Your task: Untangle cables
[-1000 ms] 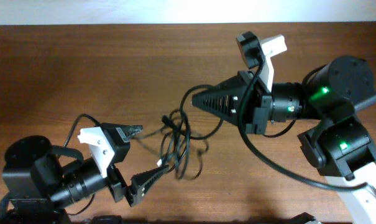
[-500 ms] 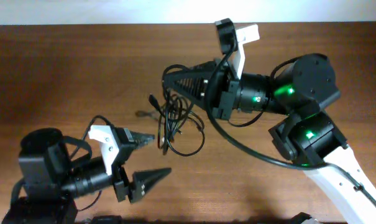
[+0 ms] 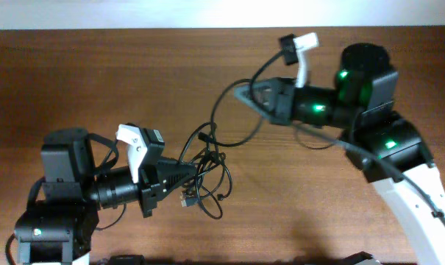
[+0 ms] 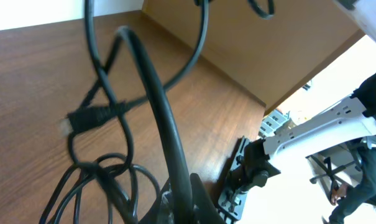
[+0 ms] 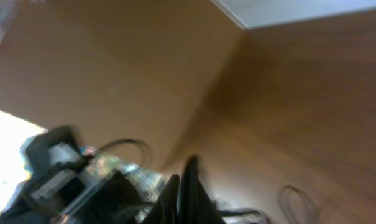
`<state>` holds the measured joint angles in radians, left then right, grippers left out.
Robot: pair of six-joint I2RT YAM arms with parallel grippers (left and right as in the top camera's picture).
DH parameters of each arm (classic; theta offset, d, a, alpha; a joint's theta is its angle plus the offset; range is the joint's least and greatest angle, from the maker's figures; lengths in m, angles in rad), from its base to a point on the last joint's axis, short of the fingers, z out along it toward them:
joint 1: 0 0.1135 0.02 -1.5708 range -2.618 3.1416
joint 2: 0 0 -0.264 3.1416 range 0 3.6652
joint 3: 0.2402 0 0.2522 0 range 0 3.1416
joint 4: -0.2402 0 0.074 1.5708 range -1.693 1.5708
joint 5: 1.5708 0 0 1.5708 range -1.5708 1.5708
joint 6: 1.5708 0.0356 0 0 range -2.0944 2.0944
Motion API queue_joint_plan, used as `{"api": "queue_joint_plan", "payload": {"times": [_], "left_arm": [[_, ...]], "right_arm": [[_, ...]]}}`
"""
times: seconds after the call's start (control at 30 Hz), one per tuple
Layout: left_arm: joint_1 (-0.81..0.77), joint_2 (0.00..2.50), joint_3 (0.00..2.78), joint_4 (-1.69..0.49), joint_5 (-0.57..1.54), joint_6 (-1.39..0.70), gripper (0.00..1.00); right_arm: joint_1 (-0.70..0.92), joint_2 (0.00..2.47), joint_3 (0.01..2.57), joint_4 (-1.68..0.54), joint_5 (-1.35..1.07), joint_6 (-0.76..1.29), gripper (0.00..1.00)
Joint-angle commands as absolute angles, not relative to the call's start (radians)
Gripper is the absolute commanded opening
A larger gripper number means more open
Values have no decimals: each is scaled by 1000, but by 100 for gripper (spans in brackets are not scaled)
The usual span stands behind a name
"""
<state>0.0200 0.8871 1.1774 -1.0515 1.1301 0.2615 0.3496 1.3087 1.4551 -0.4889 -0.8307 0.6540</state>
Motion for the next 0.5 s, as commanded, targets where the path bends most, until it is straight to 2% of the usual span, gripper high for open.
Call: {"api": "queue_joint_plan", "payload": {"times": [0.0,0.1,0.13,0.2,0.23,0.27,0.33,0.4,0.43,0.47], "left_arm": [[21,857,1229,-1049,1163,248,0],[21,841,1260,-1049,1163,248,0],[21,840,1271,-1049,1163,248,0],[21,840,1279,-1049,1163,248,0],[21,840,1282,-1048,1163,248,0],[21,840,1290,-1048,1163,248,1],[21,840,1308,-1048,1158,225,1],[21,840,1318,-1021,1156,156,1],[21,840,1318,-985,1156,88,0],[21,840,1318,-931,1155,-39,0]], "right_arm": [[214,1299,1465,-669,-814,422,4],[72,1299,1465,-909,-642,223,4],[25,1299,1465,-973,-515,193,4],[-34,1299,1465,-1037,-458,166,4],[-41,1299,1465,-1053,-459,160,24],[-40,1299,1465,-1065,-461,160,63],[-39,1299,1465,-1091,-583,90,70],[-37,1299,1465,-1158,-929,-138,64],[-14,1299,1465,-1203,-1047,-265,60],[47,1299,1465,-1252,-1061,-413,59]]}}
